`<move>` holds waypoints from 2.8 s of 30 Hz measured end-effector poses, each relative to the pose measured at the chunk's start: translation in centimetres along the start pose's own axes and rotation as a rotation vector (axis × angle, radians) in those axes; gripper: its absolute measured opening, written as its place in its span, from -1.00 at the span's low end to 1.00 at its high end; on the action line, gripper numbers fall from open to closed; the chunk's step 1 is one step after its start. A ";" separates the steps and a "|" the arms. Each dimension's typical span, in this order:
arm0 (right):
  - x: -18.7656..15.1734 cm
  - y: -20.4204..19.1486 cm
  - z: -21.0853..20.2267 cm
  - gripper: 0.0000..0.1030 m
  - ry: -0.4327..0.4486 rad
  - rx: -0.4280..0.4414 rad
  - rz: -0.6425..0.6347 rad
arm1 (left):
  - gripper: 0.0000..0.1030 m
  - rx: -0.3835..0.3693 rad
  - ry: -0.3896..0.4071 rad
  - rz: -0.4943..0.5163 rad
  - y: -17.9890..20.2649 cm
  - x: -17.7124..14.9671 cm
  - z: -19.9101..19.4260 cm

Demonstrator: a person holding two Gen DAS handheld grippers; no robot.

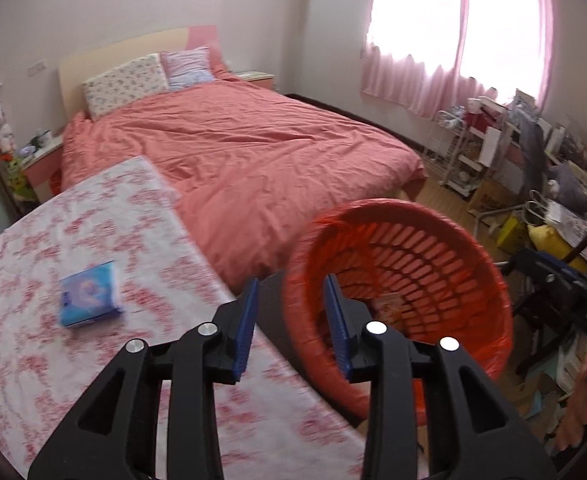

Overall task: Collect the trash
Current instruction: 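Carry paper cup and hand cream tube over the red basket and open both tools, then grasp the green sock with the left tool while the right tool grasps the blue tissue pack, then carry sock and tissue pack over the red basket and open both tools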

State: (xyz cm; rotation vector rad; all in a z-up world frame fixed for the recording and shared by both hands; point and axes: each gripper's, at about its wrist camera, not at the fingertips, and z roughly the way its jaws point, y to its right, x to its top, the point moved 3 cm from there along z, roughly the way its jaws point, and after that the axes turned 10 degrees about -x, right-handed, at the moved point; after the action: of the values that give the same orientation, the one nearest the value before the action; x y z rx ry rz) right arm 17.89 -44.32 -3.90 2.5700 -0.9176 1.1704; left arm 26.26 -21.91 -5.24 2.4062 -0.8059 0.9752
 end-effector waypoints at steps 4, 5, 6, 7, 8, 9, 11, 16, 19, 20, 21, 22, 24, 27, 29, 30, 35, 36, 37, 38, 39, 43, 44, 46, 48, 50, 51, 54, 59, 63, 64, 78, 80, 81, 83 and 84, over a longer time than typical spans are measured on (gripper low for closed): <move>-0.6 -1.5 -0.3 0.00 -0.007 0.011 -0.024 | -0.30 0.062 -0.003 -0.013 -2.3 -0.9 -1.1; -0.8 -2.0 -0.3 0.00 -0.009 0.015 -0.032 | -0.30 0.075 -0.004 -0.025 -3.2 -1.1 -1.5; -1.0 -2.8 -0.4 0.01 -0.013 0.021 -0.045 | -0.30 0.087 -0.007 -0.038 -4.1 -1.4 -1.9; -1.1 -3.3 -0.5 0.01 -0.015 0.026 -0.054 | -0.30 0.100 -0.009 -0.046 -4.8 -1.5 -2.2; -1.3 -3.9 -0.5 0.02 -0.017 0.031 -0.065 | -0.30 0.116 -0.010 -0.054 -5.7 -1.8 -2.6; -1.5 -4.8 -0.5 0.03 -0.020 0.038 -0.077 | -0.30 0.135 -0.011 -0.062 -6.8 -2.1 -3.1; -2.0 -6.3 -0.6 0.04 -0.027 0.055 -0.100 | -0.17 0.165 -0.019 -0.084 -9.0 -2.8 -4.1; -3.6 -11.4 -0.6 0.05 -0.052 0.107 -0.176 | 0.13 0.281 -0.014 -0.133 -15.1 -5.0 -7.8; -4.6 -14.4 -0.6 0.06 -0.068 0.139 -0.220 | 0.35 0.358 -0.006 -0.151 -18.6 -6.4 -9.9; -4.9 -15.1 -0.6 0.06 -0.073 0.147 -0.231 | 0.39 0.384 -0.004 -0.159 -19.8 -6.8 -10.4; -5.3 -16.2 -0.6 0.06 -0.079 0.156 -0.247 | 0.40 0.414 -0.003 -0.172 -21.1 -7.4 -11.1; -5.7 -17.2 -0.6 0.07 -0.083 0.165 -0.261 | 0.40 0.436 -0.005 -0.193 -22.5 -7.9 -11.6; -6.4 -19.1 -0.6 0.07 -0.093 0.182 -0.286 | 0.40 0.470 -0.012 -0.241 -24.9 -8.9 -12.3; -7.3 -21.3 -0.5 0.07 -0.110 0.207 -0.309 | 0.47 0.474 -0.013 -0.309 -27.4 -9.6 -12.4; -7.7 -22.3 -0.5 0.07 -0.116 0.215 -0.324 | 0.47 0.455 -0.013 -0.346 -28.5 -9.6 -12.1; -8.0 -23.1 -0.5 0.07 -0.120 0.218 -0.339 | 0.47 0.440 -0.017 -0.366 -29.0 -9.7 -11.7; -8.8 -24.6 -0.3 0.07 -0.129 0.221 -0.369 | 0.47 0.430 -0.039 -0.423 -30.5 -10.0 -10.0; -8.8 -25.0 -0.2 0.07 -0.129 0.220 -0.375 | 0.47 0.423 -0.037 -0.430 -30.6 -10.1 -10.0; -8.9 -25.2 -0.2 0.07 -0.130 0.220 -0.377 | 0.47 0.417 -0.037 -0.440 -30.8 -10.1 -9.8; -8.9 -25.5 0.0 0.07 -0.133 0.220 -0.377 | 0.47 0.415 -0.037 -0.444 -30.9 -10.1 -9.7; -8.9 -25.7 0.1 0.07 -0.137 0.223 -0.376 | 0.46 0.412 -0.039 -0.448 -31.0 -10.1 -9.4; -9.1 -26.9 0.7 0.07 -0.149 0.230 -0.378 | -0.14 0.435 -0.038 -0.443 -31.1 -10.0 -9.1; -9.2 -27.2 0.8 0.07 -0.149 0.231 -0.380 | -0.45 0.443 -0.038 -0.442 -31.4 -10.0 -9.4; -9.3 -28.3 1.1 0.07 -0.151 0.235 -0.390 | -0.73 0.405 -0.024 -0.471 -32.1 -10.0 -10.0; -9.4 -29.5 1.6 0.14 -0.156 0.238 -0.392 | -0.76 0.397 -0.012 -0.486 -32.7 -10.4 -11.0; -9.3 -30.4 2.0 0.27 -0.158 0.243 -0.384 | -0.76 0.425 0.000 -0.471 -33.1 -10.9 -12.4; -9.1 -31.0 2.3 0.33 -0.158 0.243 -0.376 | -0.76 0.425 0.005 -0.470 -33.3 -11.0 -12.9; -8.7 -32.9 3.2 0.49 -0.142 0.219 -0.362 | -0.76 0.428 0.033 -0.458 -33.5 -11.3 -15.1; -7.8 -35.6 4.6 0.59 -0.125 0.176 -0.358 | -0.76 0.423 0.067 -0.444 -33.7 -10.9 -17.2; -7.7 -37.0 6.2 0.65 -0.181 0.158 -0.335 | -0.76 0.406 0.085 -0.445 -33.9 -10.9 -17.9; -7.8 -37.3 6.5 0.65 -0.183 0.144 -0.345 | -0.76 0.401 0.089 -0.444 -33.8 -10.9 -18.0; -8.3 -36.0 5.4 0.38 -0.136 0.123 -0.390 | -0.76 0.396 0.099 -0.409 -32.3 -10.2 -17.9; -8.4 -35.6 4.8 0.38 -0.124 0.127 -0.397 | -0.76 0.402 0.095 -0.400 -31.9 -10.1 -17.7; -8.4 -35.6 4.6 0.38 -0.122 0.129 -0.399 | -0.76 0.403 0.094 -0.396 -31.7 -10.0 -17.6; -8.5 -35.2 4.1 0.38 -0.117 0.132 -0.404 | -0.76 0.405 0.092 -0.390 -31.4 -9.9 -17.4; -8.6 -35.0 3.8 0.38 -0.114 0.136 -0.407 | -0.76 0.405 0.090 -0.385 -31.2 -9.9 -17.3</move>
State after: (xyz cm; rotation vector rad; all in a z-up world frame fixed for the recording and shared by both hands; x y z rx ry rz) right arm 36.88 -14.00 -9.45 2.7730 -0.3122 1.0057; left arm 32.31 14.58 -5.88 2.6840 -0.1012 1.1575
